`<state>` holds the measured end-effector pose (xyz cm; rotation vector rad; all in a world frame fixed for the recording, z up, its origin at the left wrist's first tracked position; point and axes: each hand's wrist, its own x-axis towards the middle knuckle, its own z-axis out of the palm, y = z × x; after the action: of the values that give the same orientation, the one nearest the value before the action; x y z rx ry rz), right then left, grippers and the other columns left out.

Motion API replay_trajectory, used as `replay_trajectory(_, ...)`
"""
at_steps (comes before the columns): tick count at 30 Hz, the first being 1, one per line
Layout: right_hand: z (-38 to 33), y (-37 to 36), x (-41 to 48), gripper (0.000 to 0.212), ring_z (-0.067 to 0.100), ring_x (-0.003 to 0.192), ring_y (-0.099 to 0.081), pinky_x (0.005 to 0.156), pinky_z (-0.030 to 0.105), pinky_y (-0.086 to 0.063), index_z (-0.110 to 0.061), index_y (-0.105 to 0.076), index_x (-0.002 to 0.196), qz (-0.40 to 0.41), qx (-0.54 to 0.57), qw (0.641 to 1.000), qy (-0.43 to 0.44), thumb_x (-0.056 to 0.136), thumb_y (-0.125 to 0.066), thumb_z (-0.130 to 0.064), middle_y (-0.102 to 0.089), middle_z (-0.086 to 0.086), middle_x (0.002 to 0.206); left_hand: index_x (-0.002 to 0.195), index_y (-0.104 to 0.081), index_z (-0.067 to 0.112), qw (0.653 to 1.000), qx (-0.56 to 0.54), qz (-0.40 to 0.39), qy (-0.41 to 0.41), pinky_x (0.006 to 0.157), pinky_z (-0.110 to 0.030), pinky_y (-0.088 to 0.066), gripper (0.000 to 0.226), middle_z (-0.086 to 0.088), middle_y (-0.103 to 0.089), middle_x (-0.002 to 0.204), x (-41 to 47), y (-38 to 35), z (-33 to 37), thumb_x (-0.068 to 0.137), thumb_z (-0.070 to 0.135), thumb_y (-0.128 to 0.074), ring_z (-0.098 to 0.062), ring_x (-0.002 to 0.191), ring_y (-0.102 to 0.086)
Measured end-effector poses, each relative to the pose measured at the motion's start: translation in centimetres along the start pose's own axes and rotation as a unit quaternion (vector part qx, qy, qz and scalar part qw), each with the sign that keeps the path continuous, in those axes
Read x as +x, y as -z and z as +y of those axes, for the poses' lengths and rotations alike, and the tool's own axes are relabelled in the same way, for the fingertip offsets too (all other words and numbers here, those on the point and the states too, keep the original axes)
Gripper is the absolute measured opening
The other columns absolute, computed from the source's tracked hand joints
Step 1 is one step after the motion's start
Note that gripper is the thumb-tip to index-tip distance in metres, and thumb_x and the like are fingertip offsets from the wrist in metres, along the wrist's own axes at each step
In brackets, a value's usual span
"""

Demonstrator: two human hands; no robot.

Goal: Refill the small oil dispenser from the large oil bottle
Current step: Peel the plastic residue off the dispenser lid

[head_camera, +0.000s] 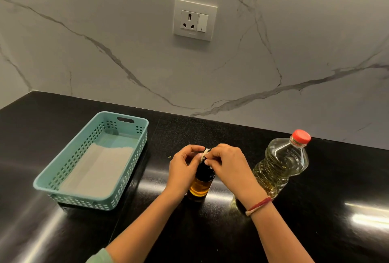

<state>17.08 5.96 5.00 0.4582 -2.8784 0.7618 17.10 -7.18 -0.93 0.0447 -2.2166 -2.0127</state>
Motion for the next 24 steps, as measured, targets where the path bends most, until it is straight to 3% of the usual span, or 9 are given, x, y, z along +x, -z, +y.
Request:
replay_trajectory(3, 0.2, -0.1, 0.0, 0.011, 0.014, 0.089, -0.061, 0.083, 0.028, -0.050, -0.014, -0.074, 0.094, 0.002, -0.001, 1.000, 0.001, 0.086, -0.067, -0.017, -0.066, 0.001, 0.094, 0.095, -0.072, 0.028, 1.000, 0.001, 0.009, -0.014, 0.079, -0.029, -0.055, 0.025, 0.011, -0.073, 0.089, -1.4, -0.1, 0.0, 0.093, 0.007, -0.058, -0.005, 0.088, -0.067)
replay_trajectory(8, 0.4, -0.3, 0.0, 0.013, 0.013, 0.091, -0.061, 0.085, 0.028, -0.051, -0.014, -0.073, 0.098, 0.010, 0.006, 1.000, -0.002, 0.086, -0.067, -0.016, -0.067, 0.000, 0.097, 0.101, -0.071, 0.024, 0.999, -0.038, 0.021, 0.019, 0.081, -0.036, -0.056, 0.019, 0.002, -0.074, 0.091, -3.7, -0.2, -0.8, 0.092, 0.011, -0.063, -0.014, 0.089, -0.069)
replay_trajectory(10, 0.4, -0.3, 0.0, 0.014, 0.013, 0.093, -0.061, 0.086, 0.027, -0.050, -0.014, -0.073, 0.098, 0.008, 0.007, 1.000, -0.004, 0.086, -0.067, -0.017, -0.067, 0.000, 0.098, 0.099, -0.071, 0.016, 0.995, -0.083, 0.022, 0.043, 0.079, -0.029, -0.055, 0.015, -0.001, -0.074, 0.089, -4.0, -0.1, -0.5, 0.092, 0.007, -0.062, -0.012, 0.086, -0.069)
replay_trajectory(13, 0.4, -0.3, -0.6, 0.017, 0.012, 0.096, -0.061, 0.086, 0.028, -0.052, -0.016, -0.071, 0.103, 0.012, 0.014, 1.000, 0.010, 0.086, -0.067, -0.018, -0.066, -0.001, 0.101, 0.099, -0.070, 0.008, 0.979, -0.182, 0.031, 0.089, 0.062, -0.014, -0.048, 0.013, 0.000, -0.072, 0.083, -4.4, 0.2, 0.2, 0.093, 0.005, -0.058, 0.001, 0.069, -0.064)
replay_trajectory(17, 0.1, -0.3, -2.9, 0.027, 0.005, 0.094, -0.062, 0.079, 0.019, -0.054, -0.017, -0.067, 0.115, 0.125, 0.087, 0.987, 0.049, 0.088, -0.065, -0.017, -0.063, -0.005, 0.109, 0.099, -0.068, 0.011, 0.960, -0.254, 0.035, 0.114, 0.064, -0.018, -0.046, 0.013, 0.005, -0.071, 0.077, -5.1, 0.9, 0.3, 0.093, 0.008, -0.057, 0.001, 0.066, -0.061)
replay_trajectory(21, -0.8, -1.7, -5.0, 0.025, 0.001, 0.088, -0.064, 0.072, 0.018, -0.054, -0.027, -0.071, 0.105, 0.075, 0.231, 0.970, -0.005, 0.080, -0.074, -0.023, -0.065, -0.014, 0.098, 0.103, -0.066, 0.002, 0.965, -0.246, 0.007, 0.089, 0.077, -0.025, -0.053, 0.014, -0.009, -0.073, 0.092, -6.0, 0.6, 0.4, 0.093, 0.007, -0.057, -0.014, 0.084, -0.068)
replay_trajectory(24, -0.6, -2.8, -5.4, 0.021, 0.003, 0.087, -0.066, 0.072, 0.018, -0.054, -0.029, -0.073, 0.094, 0.093, 0.263, 0.960, -0.022, 0.079, -0.075, -0.014, -0.069, -0.013, 0.089, 0.100, -0.064, -0.001, 0.968, -0.238, 0.005, 0.083, 0.072, -0.021, -0.055, 0.012, -0.007, -0.073, 0.087, -6.2, 0.4, 0.4, 0.093, 0.004, -0.056, -0.013, 0.080, -0.068)
